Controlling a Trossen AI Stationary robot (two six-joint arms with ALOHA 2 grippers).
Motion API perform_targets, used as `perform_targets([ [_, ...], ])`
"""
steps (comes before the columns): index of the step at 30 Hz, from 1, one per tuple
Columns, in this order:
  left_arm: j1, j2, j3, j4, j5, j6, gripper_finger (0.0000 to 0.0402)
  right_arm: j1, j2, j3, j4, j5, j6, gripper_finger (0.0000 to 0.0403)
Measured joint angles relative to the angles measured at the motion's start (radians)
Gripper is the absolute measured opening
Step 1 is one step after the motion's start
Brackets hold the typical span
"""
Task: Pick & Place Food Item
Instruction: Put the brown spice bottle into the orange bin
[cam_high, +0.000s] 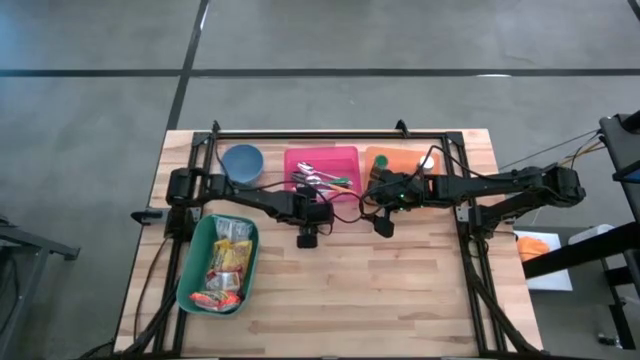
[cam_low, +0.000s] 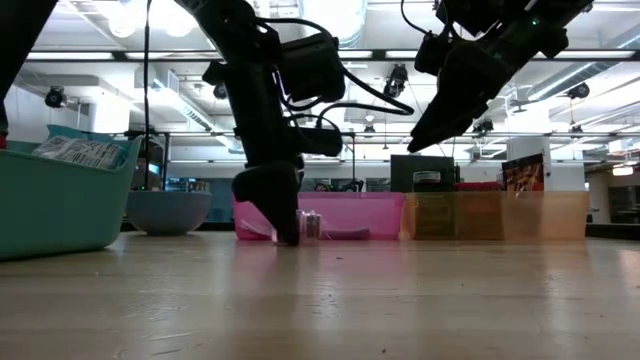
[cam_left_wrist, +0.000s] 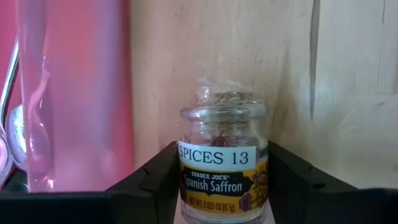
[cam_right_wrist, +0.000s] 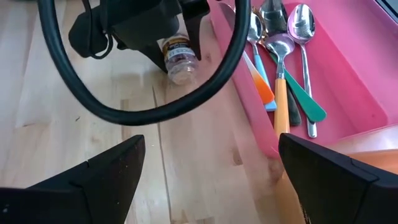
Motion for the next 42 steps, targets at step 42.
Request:
perform_targets([
  [42, -0.156, -0.330, -0.009, 0.240, -0.057, -0.299, 0.0177, 0.242, 0.069, 0.138, 0.214, 0.140, 0.176, 0.0365],
])
